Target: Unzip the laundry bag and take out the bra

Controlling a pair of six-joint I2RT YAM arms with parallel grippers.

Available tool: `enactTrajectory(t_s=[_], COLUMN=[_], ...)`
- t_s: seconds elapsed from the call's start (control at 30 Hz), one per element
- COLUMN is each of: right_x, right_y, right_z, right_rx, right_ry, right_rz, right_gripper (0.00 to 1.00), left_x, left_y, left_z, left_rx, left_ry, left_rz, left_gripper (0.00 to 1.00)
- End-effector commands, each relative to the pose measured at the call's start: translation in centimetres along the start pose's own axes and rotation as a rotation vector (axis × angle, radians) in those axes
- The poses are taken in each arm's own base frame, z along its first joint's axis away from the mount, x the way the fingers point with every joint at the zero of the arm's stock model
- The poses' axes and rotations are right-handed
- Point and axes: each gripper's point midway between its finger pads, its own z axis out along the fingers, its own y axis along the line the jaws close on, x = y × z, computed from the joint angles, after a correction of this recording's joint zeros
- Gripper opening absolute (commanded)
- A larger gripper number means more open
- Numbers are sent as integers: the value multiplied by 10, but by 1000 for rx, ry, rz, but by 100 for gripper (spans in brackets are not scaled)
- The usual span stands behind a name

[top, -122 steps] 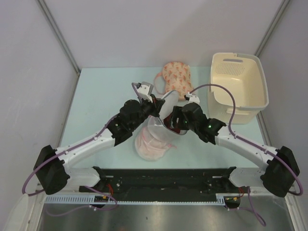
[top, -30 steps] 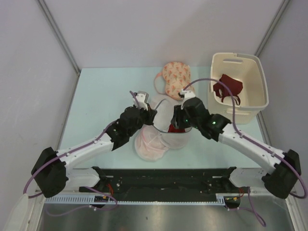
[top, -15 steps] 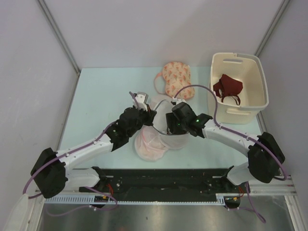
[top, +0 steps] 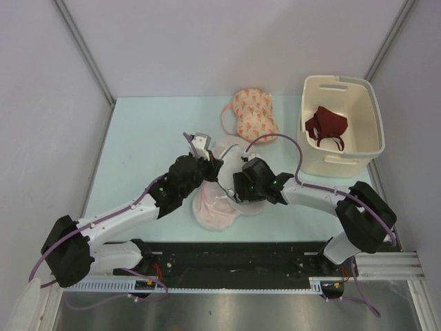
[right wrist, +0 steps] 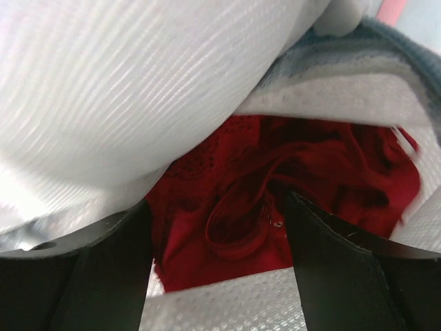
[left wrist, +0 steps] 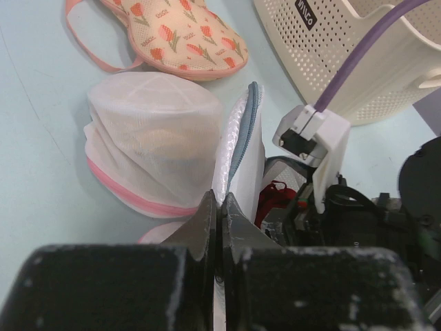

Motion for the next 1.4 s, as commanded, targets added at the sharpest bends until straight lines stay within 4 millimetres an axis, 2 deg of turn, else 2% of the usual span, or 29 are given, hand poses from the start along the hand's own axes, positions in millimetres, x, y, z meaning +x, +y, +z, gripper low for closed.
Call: enactTrajectory(t_s=[0.0,0.07,0.1,0.2,0.23,0.3,0.33,0.43,0.47,0.53,0.57,0.67,0.83,0.97,1.0,1.07,1.1,1.2,1.23,1.37], right_x=[-4,-6,-6,-12,-24,-29,-43,-60,-71,-82,-91,-104,-123,-153,-169,-192,-207,-232,-242,-272], right_y=[-3,-8,-10,-12,-7,-4,4,12,18,22,28,36,43,48,52,48,48,36,33,13], right_z=[18,19,17,-2,-18,-36,-56,-87,-107,-125,-141,-164,-177,-202,-218,-234,-250,-269,-283,-316], right_rx=[27,52,64,78,53,50,11,-45,-86,-122,-164,-227,-275,-319,-350,-359,-363,-330,-329,-310], right_ry=[-46,-59,-61,-97,-142,-178,-237,-324,-383,-438,-490,-562,-641,-744,-803,-868,-907,-972,-1010,-1136], right_rz=[18,22,23,36,44,39,46,62,76,85,96,114,138,154,156,156,159,152,159,216], right_gripper=[71,57,37,0,0,0,0,0,0,0,0,0,0,0,0,0,0,0,0,0], left_x=[-2,1,1,3,4,6,6,9,7,9,10,10,15,19,23,24,27,32,33,23], left_y=[-2,-2,-2,0,0,1,1,2,1,2,3,3,-1,-3,-6,-10,-11,-10,-12,-20], left_z=[-4,-4,-4,-5,-5,-4,-4,-4,-4,-3,-3,-2,1,2,1,1,2,6,6,1], left_rx=[10,13,13,8,7,8,6,5,8,4,0,-4,17,23,44,65,66,55,60,115], left_ry=[-10,-2,-2,-1,0,2,3,11,2,7,10,15,24,33,43,33,36,51,51,1], left_rz=[-24,-23,-23,-22,-20,-19,-17,-21,-20,-17,-12,-9,-24,-27,-20,-17,-14,-2,-2,-16], left_gripper=[0,0,0,0,0,0,0,0,0,0,0,0,0,1,0,1,1,0,0,0])
